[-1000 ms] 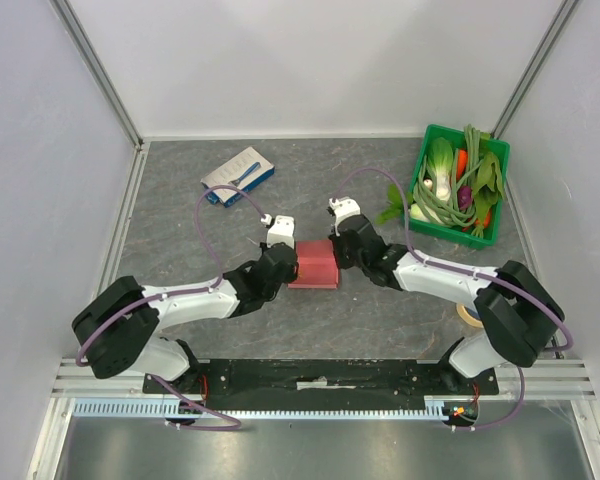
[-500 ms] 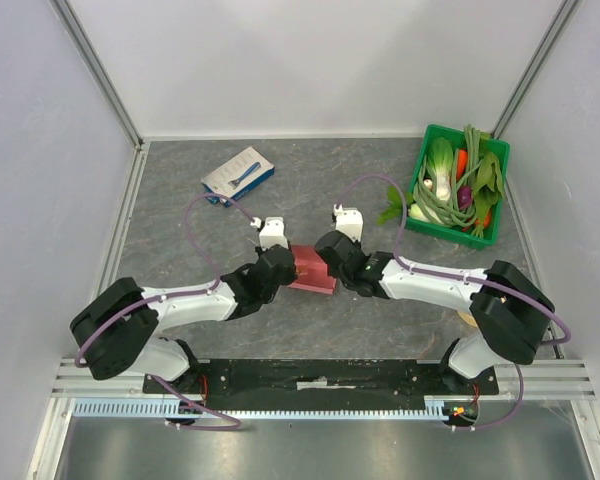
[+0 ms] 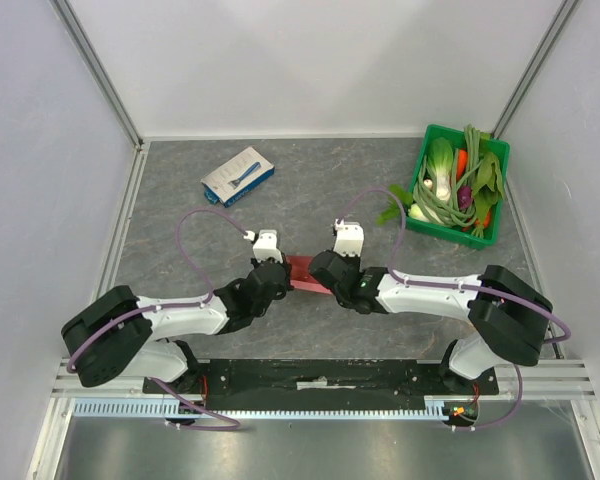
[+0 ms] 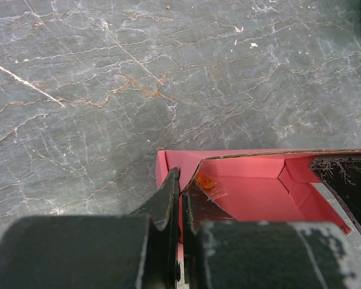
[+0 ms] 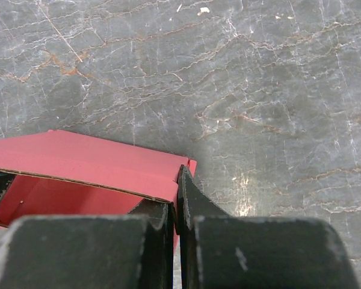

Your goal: Fold the paper box

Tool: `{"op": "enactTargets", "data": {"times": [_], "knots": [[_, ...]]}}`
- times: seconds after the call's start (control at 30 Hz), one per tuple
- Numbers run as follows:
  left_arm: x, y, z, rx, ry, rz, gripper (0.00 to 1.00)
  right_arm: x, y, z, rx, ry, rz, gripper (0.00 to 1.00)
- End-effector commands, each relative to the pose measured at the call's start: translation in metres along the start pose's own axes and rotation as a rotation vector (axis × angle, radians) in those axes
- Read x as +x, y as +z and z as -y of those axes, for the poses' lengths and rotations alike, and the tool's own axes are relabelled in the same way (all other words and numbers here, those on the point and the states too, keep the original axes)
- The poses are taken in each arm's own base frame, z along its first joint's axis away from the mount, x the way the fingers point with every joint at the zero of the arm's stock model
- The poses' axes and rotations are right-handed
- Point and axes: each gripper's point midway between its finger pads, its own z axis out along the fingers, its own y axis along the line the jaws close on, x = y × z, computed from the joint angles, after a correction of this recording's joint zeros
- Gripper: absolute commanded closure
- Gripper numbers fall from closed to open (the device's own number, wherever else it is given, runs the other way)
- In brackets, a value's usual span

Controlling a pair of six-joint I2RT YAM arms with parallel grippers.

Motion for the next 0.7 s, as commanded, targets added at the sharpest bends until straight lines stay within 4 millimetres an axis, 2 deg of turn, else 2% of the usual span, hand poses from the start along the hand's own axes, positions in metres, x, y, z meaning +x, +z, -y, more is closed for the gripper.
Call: {"op": "enactTargets", "data": {"times": [0.0,0.17,0.23,0.37,0.6,0.67], "knots": [[0.038,-0.008,-0.027,-0.068,0.044,-0.106,0.98,-0.037,-0.005,-0.01,0.024,0.258,0.126,1.0],[0.039,-0.012,-0.032,-0.079,0.029,-0.091,0.98,-0.037,-0.007,-0.01,0.013,0.262,0.151,1.0],[0.04,-0.013,-0.032,-0.075,0.018,-0.083,0.98,-0.031,-0.008,-0.002,0.005,0.244,0.165,1.0],[0.047,-0.016,-0.038,-0.08,0.008,-0.082,0.98,-0.026,-0.01,-0.005,-0.065,0.191,0.167,1.0],[0.055,-0.019,-0.046,-0.109,0.002,-0.061,0.98,-0.026,-0.033,-0.016,-0.205,0.08,0.106,0.74],[0.055,-0.02,-0.048,-0.123,0.003,-0.05,0.98,-0.024,-0.042,-0.022,-0.267,0.057,0.074,0.6]]}}
